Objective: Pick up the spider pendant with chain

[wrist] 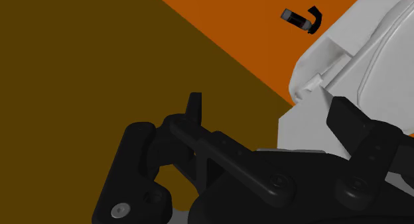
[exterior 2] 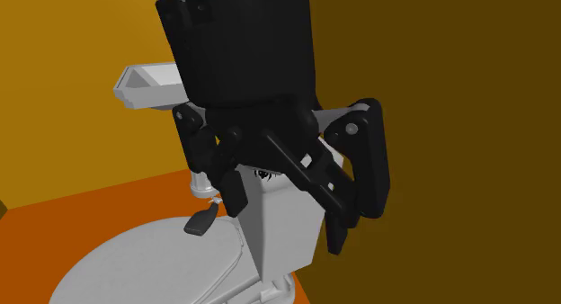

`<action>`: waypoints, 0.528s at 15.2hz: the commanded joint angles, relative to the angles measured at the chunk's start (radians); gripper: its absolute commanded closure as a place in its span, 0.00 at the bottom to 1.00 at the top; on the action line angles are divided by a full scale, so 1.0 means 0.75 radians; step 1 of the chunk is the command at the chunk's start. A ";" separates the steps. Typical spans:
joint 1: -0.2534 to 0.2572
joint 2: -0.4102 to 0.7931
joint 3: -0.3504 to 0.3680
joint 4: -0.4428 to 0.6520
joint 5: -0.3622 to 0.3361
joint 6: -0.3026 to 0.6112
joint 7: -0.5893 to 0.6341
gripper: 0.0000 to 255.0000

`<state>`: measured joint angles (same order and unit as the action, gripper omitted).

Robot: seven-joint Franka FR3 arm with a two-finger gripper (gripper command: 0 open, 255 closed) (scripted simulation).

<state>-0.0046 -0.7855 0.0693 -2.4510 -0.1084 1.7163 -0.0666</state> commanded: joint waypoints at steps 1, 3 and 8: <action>0.000 0.000 0.000 0.000 0.000 0.000 0.000 0.00; -0.003 0.044 0.078 0.008 0.038 0.028 0.138 0.00; -0.029 0.207 0.270 0.078 0.107 0.101 0.480 0.00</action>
<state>-0.0221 -0.6524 0.2434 -2.4030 -0.0380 1.7827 0.2367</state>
